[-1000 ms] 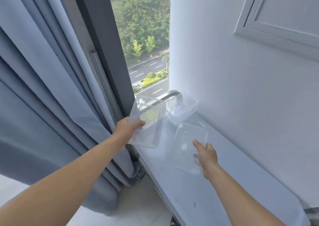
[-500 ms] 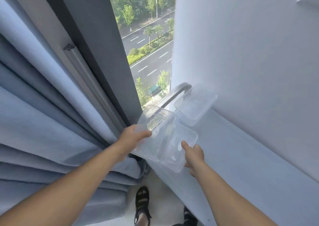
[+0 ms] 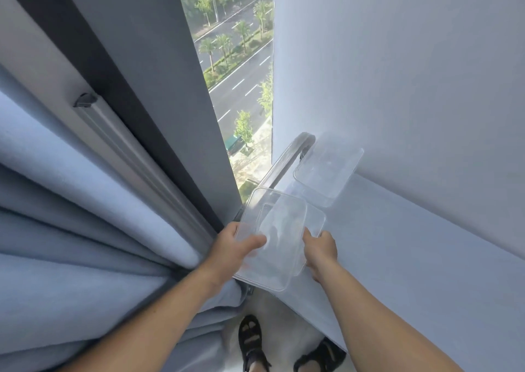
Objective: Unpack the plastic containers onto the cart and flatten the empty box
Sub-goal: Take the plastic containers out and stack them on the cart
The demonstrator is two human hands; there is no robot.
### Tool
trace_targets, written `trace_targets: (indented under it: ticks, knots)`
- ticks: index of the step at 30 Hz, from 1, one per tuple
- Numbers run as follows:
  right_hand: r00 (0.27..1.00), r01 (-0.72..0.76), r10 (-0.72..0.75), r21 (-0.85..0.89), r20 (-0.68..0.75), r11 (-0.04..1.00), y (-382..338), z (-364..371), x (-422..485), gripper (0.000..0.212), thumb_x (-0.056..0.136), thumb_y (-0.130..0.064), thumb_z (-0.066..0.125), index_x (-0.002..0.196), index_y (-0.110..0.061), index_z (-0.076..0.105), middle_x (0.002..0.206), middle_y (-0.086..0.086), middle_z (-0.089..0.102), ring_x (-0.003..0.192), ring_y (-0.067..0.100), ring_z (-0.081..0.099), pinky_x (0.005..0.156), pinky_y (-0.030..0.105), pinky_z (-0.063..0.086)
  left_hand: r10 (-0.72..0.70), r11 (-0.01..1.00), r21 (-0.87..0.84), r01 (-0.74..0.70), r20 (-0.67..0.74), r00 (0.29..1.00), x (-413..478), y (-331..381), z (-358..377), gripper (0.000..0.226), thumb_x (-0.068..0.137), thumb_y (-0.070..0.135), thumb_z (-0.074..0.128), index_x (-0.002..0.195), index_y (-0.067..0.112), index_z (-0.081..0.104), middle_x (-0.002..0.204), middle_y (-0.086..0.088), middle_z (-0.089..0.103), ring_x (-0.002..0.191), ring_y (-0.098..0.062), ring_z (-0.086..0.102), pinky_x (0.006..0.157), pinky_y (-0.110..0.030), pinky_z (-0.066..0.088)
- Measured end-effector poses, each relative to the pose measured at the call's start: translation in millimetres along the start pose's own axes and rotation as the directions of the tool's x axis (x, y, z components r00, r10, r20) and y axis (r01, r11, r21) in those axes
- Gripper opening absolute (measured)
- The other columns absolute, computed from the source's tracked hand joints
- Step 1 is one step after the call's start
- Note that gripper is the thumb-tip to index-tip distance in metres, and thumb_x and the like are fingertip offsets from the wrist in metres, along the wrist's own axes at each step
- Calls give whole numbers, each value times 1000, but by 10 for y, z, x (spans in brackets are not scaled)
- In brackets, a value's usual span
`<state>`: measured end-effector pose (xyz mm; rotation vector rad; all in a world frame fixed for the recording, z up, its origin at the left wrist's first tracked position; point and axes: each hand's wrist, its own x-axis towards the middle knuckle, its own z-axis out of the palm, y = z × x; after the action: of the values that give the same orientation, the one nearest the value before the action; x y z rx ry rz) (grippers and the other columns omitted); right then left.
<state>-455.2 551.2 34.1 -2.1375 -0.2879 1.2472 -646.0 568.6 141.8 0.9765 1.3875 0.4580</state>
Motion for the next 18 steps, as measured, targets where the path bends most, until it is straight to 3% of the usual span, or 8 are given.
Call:
trace_targets:
  ticks: [3, 7, 9, 11, 14, 16, 18]
  knots:
    - [1000, -1, 1, 6, -6, 1000, -9, 45, 36, 42, 89, -49, 64, 110, -15, 50, 107, 8, 59, 84, 26, 56, 66, 31, 45, 1, 1000, 22, -2, 7, 1000, 22, 18, 12, 47, 64, 43, 76, 104, 22, 61, 103, -3, 72, 95, -24, 72, 78, -44, 55]
    - [1000, -3, 3, 17, 12, 1000, -56, -44, -70, 43, 93, -53, 57, 90, -11, 47, 82, 4, 48, 65, 22, 46, 56, 30, 37, 10, 1000, 23, -9, -10, 1000, 18, 55, 55, 49, 62, 45, 78, 103, 22, 63, 105, -7, 72, 95, -26, 72, 72, -40, 51]
    - [998, 54, -54, 4, -44, 999, -105, -142, -189, 44, 97, -51, 48, 78, -13, 40, 74, 4, 41, 61, 21, 39, 55, 32, 31, 10, 999, 39, -10, -6, 1000, 10, 84, 97, 48, 63, 44, 77, 103, 20, 63, 105, -7, 72, 96, -27, 72, 74, -41, 52]
    - [982, 158, -149, 65, -119, 985, -160, -281, -348, 44, 100, -50, 42, 77, -13, 43, 75, 3, 47, 64, 21, 43, 60, 34, 35, 12, 998, 53, -13, 7, 1000, 11, 126, 153, 48, 64, 43, 76, 103, 19, 64, 105, -6, 72, 96, -25, 71, 74, -40, 52]
    - [973, 225, -230, 281, -15, 933, -244, -452, -551, 42, 100, -58, 40, 98, -21, 58, 95, 1, 65, 83, 23, 63, 68, 39, 48, 17, 995, 96, -21, 38, 999, 45, 214, 273, 41, 72, 38, 79, 106, 22, 62, 107, -3, 70, 98, -21, 69, 73, -35, 52]
    - [955, 226, -270, 289, 121, 930, -266, -511, -597, 46, 94, -64, 49, 111, -24, 60, 106, 2, 68, 93, 26, 68, 71, 47, 56, 32, 989, 140, -41, 66, 997, 100, 267, 355, 24, 84, 29, 76, 101, 28, 60, 105, 0, 68, 97, -19, 68, 72, -31, 51]
    - [949, 231, -270, 224, 162, 947, -277, -535, -578, 49, 85, -59, 65, 117, -22, 59, 108, 2, 70, 94, 26, 70, 76, 51, 60, 48, 983, 173, -64, 95, 994, 165, 302, 412, 15, 89, 24, 72, 90, 32, 58, 94, 6, 66, 87, -16, 66, 71, -29, 50]
